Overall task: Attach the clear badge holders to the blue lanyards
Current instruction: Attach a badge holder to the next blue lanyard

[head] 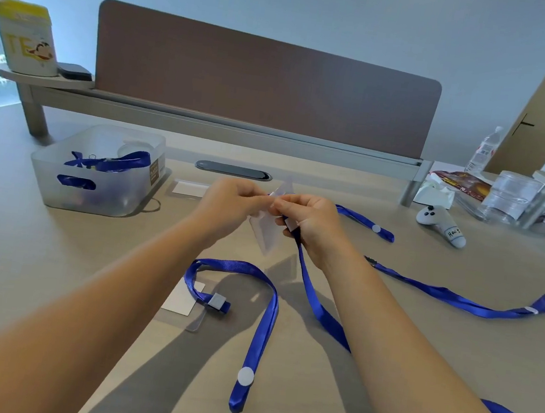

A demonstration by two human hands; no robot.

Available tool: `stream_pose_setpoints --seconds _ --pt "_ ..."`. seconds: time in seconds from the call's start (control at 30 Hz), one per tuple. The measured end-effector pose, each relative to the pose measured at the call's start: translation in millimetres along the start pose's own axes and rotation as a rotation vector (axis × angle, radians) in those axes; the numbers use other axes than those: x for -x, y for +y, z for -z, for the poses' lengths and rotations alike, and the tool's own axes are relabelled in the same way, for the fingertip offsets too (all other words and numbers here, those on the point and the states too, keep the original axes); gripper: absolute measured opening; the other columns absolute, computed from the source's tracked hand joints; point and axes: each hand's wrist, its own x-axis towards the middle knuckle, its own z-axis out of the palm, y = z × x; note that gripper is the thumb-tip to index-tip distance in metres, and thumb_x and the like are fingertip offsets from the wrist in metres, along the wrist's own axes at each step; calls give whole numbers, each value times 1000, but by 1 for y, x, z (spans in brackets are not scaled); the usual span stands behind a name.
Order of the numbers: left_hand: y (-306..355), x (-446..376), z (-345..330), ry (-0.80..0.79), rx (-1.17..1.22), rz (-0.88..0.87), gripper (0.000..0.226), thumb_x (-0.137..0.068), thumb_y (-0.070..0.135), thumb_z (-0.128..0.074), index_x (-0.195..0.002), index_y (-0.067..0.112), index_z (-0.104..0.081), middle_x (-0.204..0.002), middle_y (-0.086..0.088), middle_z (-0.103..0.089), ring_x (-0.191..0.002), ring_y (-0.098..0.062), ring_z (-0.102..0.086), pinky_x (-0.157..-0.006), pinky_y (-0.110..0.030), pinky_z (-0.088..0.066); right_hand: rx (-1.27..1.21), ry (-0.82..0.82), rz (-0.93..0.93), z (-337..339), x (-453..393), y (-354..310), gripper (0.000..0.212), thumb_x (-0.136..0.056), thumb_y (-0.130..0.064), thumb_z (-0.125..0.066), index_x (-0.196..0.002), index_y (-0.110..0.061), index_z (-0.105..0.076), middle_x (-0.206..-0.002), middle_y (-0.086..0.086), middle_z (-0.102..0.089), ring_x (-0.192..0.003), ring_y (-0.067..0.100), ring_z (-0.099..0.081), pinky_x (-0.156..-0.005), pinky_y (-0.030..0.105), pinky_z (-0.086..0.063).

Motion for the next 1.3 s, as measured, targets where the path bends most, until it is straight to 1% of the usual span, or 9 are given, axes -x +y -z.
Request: stream_pose_setpoints --seconds 0.4,0.67,0.77,0.87,0.97,1.07,1.13,1.2,1.3 --pt "5 -8 8 20 -29 16 15 -87 14 -52 -80 8 -63 -68 -2 -55 -67 -13 -49 -63 -20 -42 77 -2 146 -4 -2 -2 17 -89 -3 -50 -95 3 -65 -63 -1 -57 -56 6 -47 -42 3 -39" --pt "8 -10 5 85 -107 -19 16 -85 10 -53 -80 0 -64 -76 -12 -57 -77 -24 -51 -75 -36 -46 156 73 262 -12 -8 2 22 -90 -7 -50 -98 8 -65 -66 -5 -53 -63 5 -47 -47 1 -39" --pt "8 -10 6 70 -90 -9 15 -86 11 -53 -79 3 -63 -73 -10 -56 -76 -23 -50 -70 -31 -45 162 89 248 -14 -10 4 23 -91 -8 -49 -100 6 -64 -68 -6 -52 -64 4 -47 -47 0 -40" --pt "4 -9 11 -18 123 142 18 -87 19 -51 -73 12 -58 -74 -2 -57 -80 -20 -53 -70 -26 -45 151 49 226 -13 -10 0 21 -91 -6 -49 -100 5 -64 -68 -5 -53 -64 4 -48 -46 1 -41" --pt "-4 -3 16 -151 287 442 43 -85 53 -41 -76 13 -55 -84 -6 -57 -80 -20 -54 -72 -30 -46 70 -12 168 -11 -12 -9 18 -92 -6 -48 -82 -9 -63 -65 -2 -53 -57 5 -44 -44 5 -38" --pt "-18 1 21 -416 405 721 82 -76 76 -14 -73 5 -57 -66 -8 -60 -62 -17 -52 -60 -26 -46 24 -85 127 -12 -13 -15 24 -92 -7 -49 -72 -18 -57 -64 1 -52 -53 9 -38 -45 12 -35" --pt "-24 3 20 -517 553 784 89 -74 77 -11 -77 3 -60 -56 -6 -63 -48 -12 -51 -48 -19 -45 17 -139 109 -14 -13 -16 22 -91 -6 -49 -73 -17 -56 -66 1 -51 -53 9 -36 -47 15 -32" --pt "-25 4 17 -451 737 775 76 -80 70 -25 -86 3 -60 -55 -5 -67 -40 -8 -51 -39 -13 -44 -11 -207 91 -11 -11 -16 20 -88 0 -50 -77 -16 -55 -68 0 -49 -53 9 -36 -48 16 -32" --pt "-22 0 14 -68 887 678 36 -88 40 -46 -86 7 -60 -47 2 -66 -33 -2 -50 -33 -10 -41 194 -238 59 -7 -9 -16 21 -83 7 -53 -95 -10 -53 -82 3 -51 -64 10 -44 -56 17 -37"
